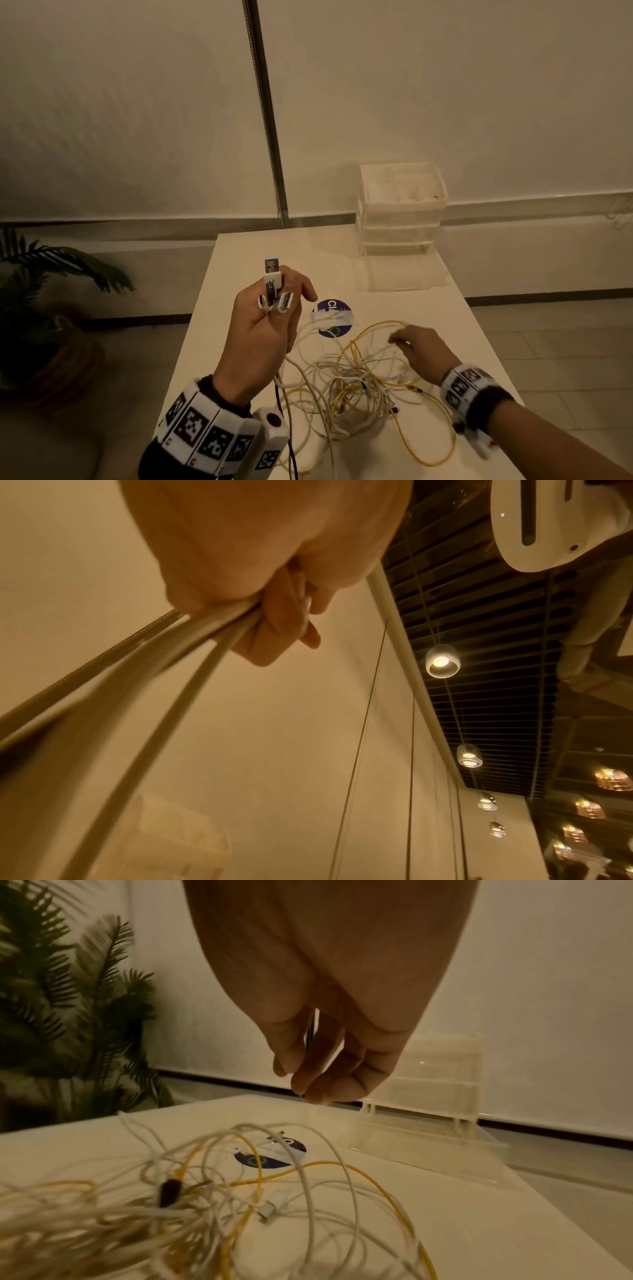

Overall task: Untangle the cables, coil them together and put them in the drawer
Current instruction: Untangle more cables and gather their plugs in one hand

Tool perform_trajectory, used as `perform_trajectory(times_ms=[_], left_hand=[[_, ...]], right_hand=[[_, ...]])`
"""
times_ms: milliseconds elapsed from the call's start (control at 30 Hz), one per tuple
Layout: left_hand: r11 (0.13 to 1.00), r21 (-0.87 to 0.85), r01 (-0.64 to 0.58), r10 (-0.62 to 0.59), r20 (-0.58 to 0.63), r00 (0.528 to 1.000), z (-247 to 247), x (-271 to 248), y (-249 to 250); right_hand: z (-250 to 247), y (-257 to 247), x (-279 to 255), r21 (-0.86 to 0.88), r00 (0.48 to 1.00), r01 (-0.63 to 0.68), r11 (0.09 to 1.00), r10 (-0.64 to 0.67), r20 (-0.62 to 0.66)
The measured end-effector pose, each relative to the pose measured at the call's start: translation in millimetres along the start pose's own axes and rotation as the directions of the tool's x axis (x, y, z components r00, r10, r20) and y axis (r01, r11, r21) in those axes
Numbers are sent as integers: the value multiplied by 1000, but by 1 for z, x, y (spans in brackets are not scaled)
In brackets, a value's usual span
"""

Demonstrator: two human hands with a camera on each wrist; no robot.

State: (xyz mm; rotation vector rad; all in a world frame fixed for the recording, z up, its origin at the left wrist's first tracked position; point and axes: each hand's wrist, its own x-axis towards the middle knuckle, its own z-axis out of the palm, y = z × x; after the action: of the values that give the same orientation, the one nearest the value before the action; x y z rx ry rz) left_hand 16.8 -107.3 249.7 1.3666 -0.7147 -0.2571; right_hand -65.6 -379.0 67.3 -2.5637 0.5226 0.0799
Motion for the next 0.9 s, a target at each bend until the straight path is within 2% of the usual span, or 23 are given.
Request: perform_trajectory(times_ms=[133,233,300,467,600,733,800,833,900], left_hand=[[998,-2,63,-63,-82,995,5,9,-6],[997,4,80,-78,-117,990,8,14,-10],[996,20,90,-86,-155,984,9,19,-14],[995,21,101,-94,-218,971,13,30,-17],[993,34,112,-100,-241,965,16,39,-19],[991,55,120,-104,-243,964,17,47,-22],[993,51,108,-94,-224,970,16,50,-23],[994,46,101,-89,-216,972,16,52,-24],[995,28,98,-90,-206,974,16,55,-25]], right_hand=[[17,0,69,-195,985,116,974,-88,145],[33,5,101,-315,950,182,931,-84,300],[44,9,114,-377,919,239,895,-82,386],[68,16,125,-494,859,390,777,-115,498],[79,21,125,-558,864,436,706,-154,480],[63,25,125,-490,872,435,756,-216,440],[40,25,121,-341,904,383,859,-272,330],[26,24,119,-205,925,339,918,-286,250],[-4,22,110,78,956,274,958,-281,81]])
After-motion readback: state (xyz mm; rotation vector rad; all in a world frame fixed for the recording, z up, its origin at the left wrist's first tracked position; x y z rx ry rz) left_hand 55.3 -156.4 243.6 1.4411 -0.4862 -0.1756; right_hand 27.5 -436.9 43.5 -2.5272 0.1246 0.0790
